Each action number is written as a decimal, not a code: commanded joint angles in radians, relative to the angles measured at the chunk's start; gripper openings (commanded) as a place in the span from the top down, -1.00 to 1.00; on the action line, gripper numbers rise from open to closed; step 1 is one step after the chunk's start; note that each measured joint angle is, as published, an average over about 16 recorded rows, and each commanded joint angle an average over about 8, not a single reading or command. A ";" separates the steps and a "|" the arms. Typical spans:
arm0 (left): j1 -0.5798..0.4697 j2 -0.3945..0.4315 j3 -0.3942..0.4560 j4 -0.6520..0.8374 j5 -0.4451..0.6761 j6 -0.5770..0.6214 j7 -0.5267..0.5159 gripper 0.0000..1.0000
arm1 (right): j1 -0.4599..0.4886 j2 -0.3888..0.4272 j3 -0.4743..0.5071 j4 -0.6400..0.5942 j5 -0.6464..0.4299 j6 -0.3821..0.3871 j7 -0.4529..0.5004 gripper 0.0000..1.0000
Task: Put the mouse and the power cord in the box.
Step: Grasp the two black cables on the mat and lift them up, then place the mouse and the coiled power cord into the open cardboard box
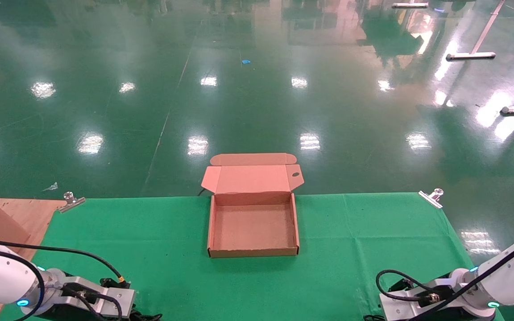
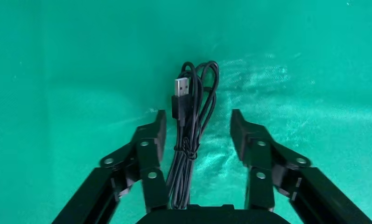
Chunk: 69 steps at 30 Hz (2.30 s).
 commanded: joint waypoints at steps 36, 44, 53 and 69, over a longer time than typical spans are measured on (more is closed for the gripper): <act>-0.290 -0.038 -0.016 -0.082 -0.020 0.200 0.035 1.00 | 0.318 0.013 0.061 0.092 0.084 -0.183 0.005 1.00; -0.404 0.017 -0.029 -0.146 -0.034 0.204 0.005 1.00 | 0.420 -0.072 0.067 0.186 0.087 -0.185 0.103 1.00; -0.460 0.113 -0.046 -0.123 -0.055 0.144 0.037 1.00 | 0.512 -0.194 0.069 0.169 0.090 -0.151 0.113 1.00; -0.339 0.211 -0.092 -0.050 -0.127 -0.028 0.184 1.00 | 0.538 -0.202 0.095 0.081 0.153 -0.183 0.044 1.00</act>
